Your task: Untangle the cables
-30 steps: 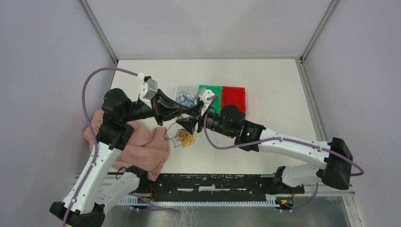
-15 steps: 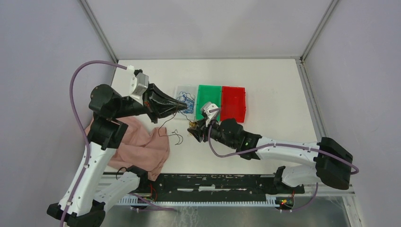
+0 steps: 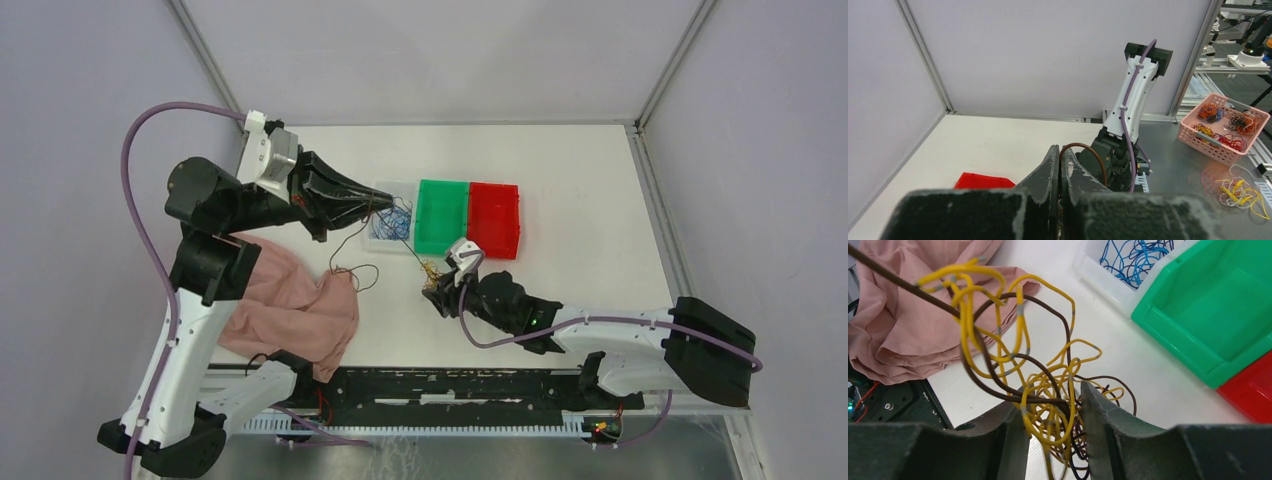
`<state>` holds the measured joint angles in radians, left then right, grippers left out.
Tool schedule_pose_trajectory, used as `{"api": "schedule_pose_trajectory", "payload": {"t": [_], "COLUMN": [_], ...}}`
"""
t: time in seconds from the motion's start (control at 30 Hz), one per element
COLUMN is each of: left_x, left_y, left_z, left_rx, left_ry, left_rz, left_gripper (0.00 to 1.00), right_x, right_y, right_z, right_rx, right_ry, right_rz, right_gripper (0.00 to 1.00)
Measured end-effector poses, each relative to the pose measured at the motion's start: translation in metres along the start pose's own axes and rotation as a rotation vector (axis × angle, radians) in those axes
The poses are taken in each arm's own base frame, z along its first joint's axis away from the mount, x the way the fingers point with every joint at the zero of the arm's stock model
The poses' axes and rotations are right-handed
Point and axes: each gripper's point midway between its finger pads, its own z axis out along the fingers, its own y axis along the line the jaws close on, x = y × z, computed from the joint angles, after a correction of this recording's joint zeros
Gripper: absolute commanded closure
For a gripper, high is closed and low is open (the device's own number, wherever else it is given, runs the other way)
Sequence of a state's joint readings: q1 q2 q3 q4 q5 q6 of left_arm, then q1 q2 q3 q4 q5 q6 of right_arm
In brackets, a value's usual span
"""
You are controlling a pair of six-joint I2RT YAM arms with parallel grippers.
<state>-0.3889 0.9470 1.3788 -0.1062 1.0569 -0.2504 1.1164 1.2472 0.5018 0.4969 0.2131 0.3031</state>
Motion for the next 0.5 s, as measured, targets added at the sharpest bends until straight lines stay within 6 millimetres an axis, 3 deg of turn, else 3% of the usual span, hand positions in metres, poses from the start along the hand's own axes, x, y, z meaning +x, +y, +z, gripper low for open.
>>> {"api": "schedule_pose_trajectory", "payload": {"t": [0.23, 0.5], "left_x": [-0.033, -0.095], "left_y": [0.0, 0.0], "left_z": [0.004, 0.007], "left_rx": [0.001, -0.039], "left_ry": [-0.029, -0.118], "left_rz": [0.05, 0.179], "left_gripper": [0.97, 0.97], "right_x": [0.016, 0.048], "right_y": [-0.005, -0.015], "right_z": [-0.004, -0.014], "right_rx": [0.01, 0.035], "right_ry": [0.011, 0.071], "right_rz": [0.027, 0.045], "right_gripper": [0.5, 0.48]}}
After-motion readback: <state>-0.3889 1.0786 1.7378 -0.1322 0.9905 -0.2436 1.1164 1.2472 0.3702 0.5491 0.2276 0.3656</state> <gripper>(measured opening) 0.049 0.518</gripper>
